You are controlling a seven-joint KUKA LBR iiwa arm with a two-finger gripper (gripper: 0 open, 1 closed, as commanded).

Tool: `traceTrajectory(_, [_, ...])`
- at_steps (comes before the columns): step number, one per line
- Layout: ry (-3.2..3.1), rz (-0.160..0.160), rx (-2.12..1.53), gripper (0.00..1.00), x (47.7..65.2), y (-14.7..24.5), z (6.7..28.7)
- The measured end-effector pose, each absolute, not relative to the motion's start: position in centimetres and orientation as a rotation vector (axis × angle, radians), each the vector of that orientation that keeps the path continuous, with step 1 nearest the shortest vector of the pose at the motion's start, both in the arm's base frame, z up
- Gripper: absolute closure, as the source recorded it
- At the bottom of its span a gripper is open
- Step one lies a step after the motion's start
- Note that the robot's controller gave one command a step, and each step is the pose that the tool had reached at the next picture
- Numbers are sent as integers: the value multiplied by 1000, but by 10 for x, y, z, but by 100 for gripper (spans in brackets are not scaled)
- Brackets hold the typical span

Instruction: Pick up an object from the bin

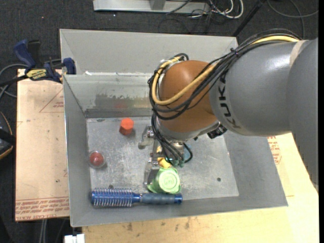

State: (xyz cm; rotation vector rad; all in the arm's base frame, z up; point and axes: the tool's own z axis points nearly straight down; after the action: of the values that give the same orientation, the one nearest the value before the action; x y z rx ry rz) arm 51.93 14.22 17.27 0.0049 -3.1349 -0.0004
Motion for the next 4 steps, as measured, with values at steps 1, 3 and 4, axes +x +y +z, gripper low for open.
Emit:
traceTrajectory(1, [-3146, -6, 142, 0, 492, 208, 81])
traceTrajectory(3, [-3134, -2, 227, 0, 486, 231, 100])
traceTrajectory(4, [-3155, -12, 114, 0, 488, 229, 76])
